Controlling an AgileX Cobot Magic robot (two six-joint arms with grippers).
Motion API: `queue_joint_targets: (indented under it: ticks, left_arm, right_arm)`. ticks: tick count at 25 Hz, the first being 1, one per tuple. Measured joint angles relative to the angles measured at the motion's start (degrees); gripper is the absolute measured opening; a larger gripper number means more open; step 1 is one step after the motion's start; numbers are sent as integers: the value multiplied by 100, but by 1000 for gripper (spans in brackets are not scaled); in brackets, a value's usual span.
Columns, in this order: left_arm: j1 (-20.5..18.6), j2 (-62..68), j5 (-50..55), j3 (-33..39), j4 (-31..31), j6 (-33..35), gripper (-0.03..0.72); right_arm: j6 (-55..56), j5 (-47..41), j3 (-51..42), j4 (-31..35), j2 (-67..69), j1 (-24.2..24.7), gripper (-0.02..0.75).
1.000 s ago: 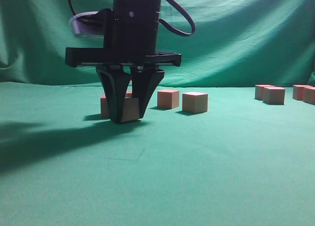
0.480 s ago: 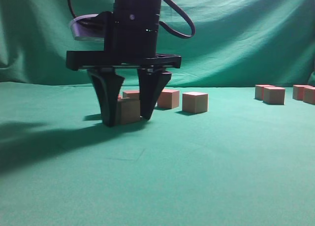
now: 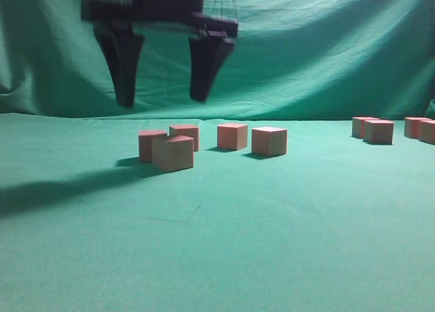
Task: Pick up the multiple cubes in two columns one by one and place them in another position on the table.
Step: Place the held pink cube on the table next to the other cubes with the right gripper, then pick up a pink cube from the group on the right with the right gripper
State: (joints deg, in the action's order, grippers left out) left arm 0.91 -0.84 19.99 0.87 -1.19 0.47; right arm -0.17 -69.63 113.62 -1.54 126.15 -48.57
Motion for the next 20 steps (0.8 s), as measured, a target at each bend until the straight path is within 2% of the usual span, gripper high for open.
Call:
queue_joint_targets:
  ticks: [4,7,10,15,18,19,20]
  left_arm:
    - [0,0,0,0,0,0,0]
    - [0,0,0,0,0,0,0]
    - [0,0,0,0,0,0,0]
    - [0,0,0,0,0,0,0]
    - [0,0,0,0,0,0,0]
    - [0,0,0,0,0,0,0]
    - [0,0,0,0,0,0,0]
  right_arm:
    - [-53,-90,337,-138,-276,0,605]
    - [-1,-145,374,-700,-731,9,605]
    - [146,-144,385,-1036,-1336,300,605]
    - [359,-168,376,-1066,-2020,1568,605]
    - [432,-180,46,-876,-2210,2384,605]
    - [445,-192,-139,-835,-2235,2638,561]
    - [445,-192,-349,-787,-2244,2872,562]
